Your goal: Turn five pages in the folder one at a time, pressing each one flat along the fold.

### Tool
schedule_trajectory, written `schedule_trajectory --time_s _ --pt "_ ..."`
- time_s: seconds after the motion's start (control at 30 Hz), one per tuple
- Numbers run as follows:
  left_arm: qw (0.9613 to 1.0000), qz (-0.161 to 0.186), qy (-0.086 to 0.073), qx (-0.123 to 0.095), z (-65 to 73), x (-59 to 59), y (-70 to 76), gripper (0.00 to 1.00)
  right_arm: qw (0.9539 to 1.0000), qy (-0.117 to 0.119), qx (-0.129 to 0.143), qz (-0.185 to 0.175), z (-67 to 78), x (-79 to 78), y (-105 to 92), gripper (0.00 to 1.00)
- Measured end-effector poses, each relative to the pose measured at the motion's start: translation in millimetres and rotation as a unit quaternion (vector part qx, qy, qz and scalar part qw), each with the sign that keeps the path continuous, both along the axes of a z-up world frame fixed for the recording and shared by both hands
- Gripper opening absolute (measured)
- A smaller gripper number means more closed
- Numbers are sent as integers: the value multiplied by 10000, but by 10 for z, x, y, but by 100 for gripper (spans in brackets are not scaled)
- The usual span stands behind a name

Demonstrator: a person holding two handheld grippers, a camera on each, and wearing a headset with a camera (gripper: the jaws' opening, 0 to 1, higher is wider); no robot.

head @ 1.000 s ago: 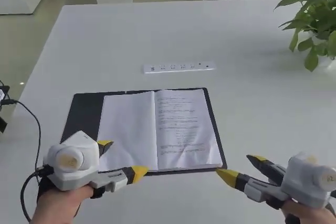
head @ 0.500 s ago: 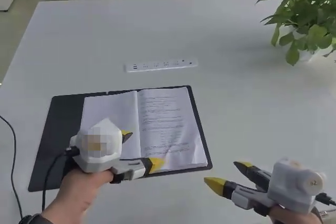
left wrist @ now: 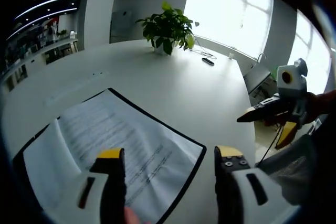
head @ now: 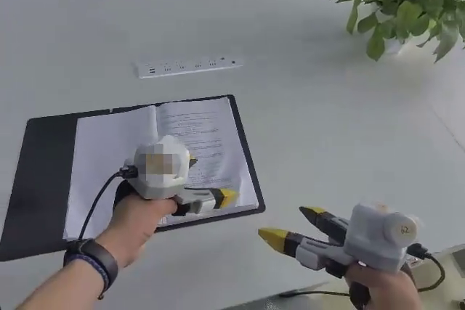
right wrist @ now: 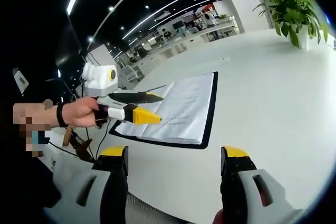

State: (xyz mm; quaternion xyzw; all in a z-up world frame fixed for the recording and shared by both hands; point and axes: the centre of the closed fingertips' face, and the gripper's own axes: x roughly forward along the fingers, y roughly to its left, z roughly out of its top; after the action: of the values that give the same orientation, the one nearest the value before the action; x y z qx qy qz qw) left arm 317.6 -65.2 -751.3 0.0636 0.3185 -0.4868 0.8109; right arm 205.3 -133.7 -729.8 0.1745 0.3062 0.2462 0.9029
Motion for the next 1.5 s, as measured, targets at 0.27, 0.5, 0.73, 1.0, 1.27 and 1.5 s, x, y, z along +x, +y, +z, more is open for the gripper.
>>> schedule_trajectory --time_s 0.27,0.5,0.73,1.0,1.27,1.5 --pt "9994 -73 18 326 -310 22 -220 68 9999 101 76 34 -51 -43 -41 70" --pt "9973 -175 -43 705 -533 24 -292 67 9997 164 147 66 -77 -31 -25 69" --pt "9923 -324 -482 1097 -585 42 -245 65 9994 215 187 218 -100 17 78 67" --pt "9931 -215 -470 1048 -577 92 -224 60 9987 192 203 423 -86 103 127 66" --pt "9938 -101 -419 1029 -576 110 -215 56 9985 193 430 289 -94 286 67 62" --pt "9940 -41 -406 1012 -574 123 -210 54 9971 160 699 262 -114 652 111 58"
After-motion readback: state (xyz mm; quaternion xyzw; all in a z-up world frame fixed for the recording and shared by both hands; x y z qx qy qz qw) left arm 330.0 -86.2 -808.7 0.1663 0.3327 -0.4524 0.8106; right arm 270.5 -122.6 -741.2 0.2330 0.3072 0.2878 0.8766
